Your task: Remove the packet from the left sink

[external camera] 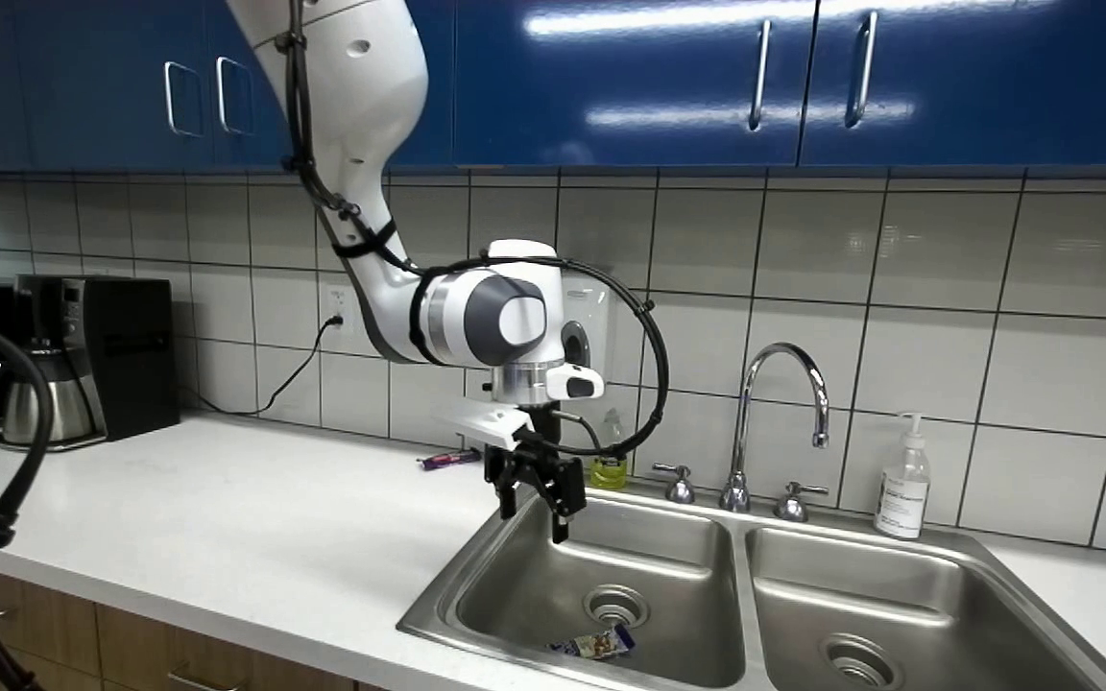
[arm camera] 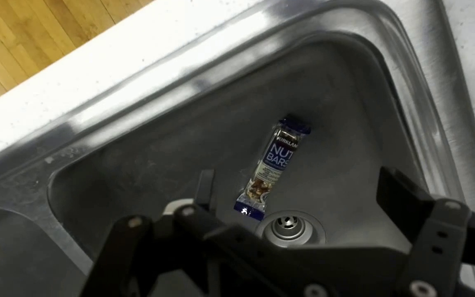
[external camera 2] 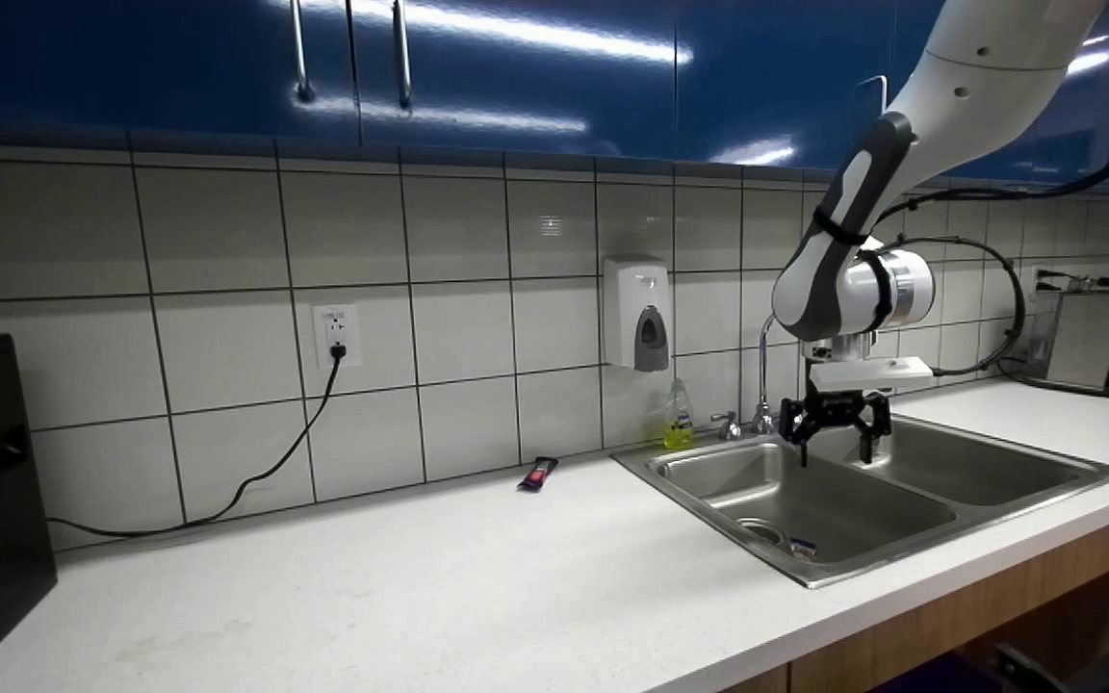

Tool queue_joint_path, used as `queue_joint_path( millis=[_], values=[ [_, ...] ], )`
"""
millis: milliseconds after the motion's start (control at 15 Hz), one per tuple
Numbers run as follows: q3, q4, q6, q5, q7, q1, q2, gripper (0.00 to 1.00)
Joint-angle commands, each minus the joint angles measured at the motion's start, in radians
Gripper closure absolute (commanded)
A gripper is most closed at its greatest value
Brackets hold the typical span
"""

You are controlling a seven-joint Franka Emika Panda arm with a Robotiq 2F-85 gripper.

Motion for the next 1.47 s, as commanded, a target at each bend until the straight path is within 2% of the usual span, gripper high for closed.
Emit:
queue_joint_path(
  millis=[0,867,933,1000,1400],
  values=[
    [-0.018,0.105,0.016,0.001,0.010,-0.004,0.124,0.00],
    [-0.055,0.375,0.048,0.023,0.022,0.000,0.487,0.00],
    [-0.055,0.395,0.040,0.024,0.024,0.001,0.504,0.00],
    [-0.054,0.338,0.042,0.018,0.006,0.004,0.457,0.00],
    [-0.055,0.387,0.043,0.021,0.010,0.004,0.506,0.00]
  ],
)
